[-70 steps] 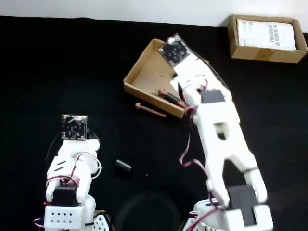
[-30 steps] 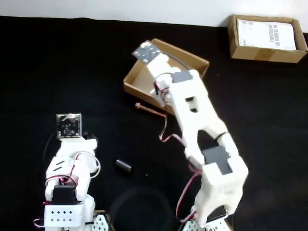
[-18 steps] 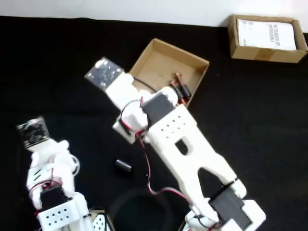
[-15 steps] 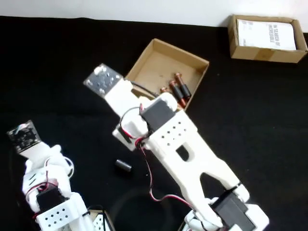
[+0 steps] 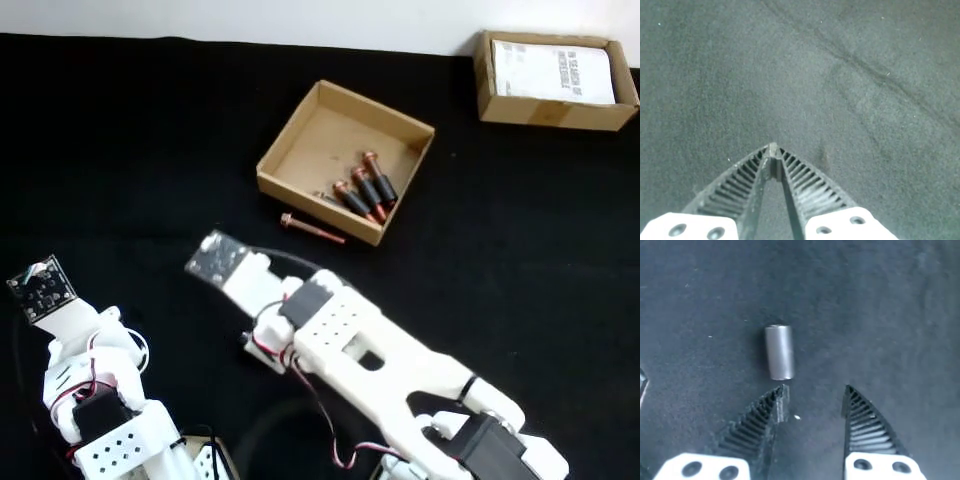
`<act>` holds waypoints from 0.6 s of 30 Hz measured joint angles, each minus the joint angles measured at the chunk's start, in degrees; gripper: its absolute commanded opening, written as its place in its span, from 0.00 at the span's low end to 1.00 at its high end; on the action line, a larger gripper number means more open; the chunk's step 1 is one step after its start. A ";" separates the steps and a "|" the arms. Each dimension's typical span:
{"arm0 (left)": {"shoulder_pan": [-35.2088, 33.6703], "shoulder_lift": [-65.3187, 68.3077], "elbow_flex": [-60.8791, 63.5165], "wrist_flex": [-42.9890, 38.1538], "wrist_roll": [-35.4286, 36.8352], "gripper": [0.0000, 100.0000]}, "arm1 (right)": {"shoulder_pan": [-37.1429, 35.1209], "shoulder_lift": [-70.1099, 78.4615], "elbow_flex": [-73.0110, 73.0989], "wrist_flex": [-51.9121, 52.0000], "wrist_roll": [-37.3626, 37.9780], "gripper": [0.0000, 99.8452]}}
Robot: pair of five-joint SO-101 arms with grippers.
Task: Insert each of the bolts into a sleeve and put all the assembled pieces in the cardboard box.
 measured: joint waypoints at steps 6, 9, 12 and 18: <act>0.00 0.00 0.00 0.00 0.00 0.01 | -3.43 -0.09 1.41 -1.58 0.00 0.16; 0.00 0.00 0.00 0.00 0.00 0.01 | -4.13 -0.09 1.41 -3.78 0.00 0.16; 0.00 0.00 0.00 0.00 0.00 0.01 | -4.04 0.26 1.41 -5.63 0.00 0.16; -0.44 0.00 0.00 0.00 0.00 0.01 | -4.13 8.53 0.00 -6.07 0.00 0.16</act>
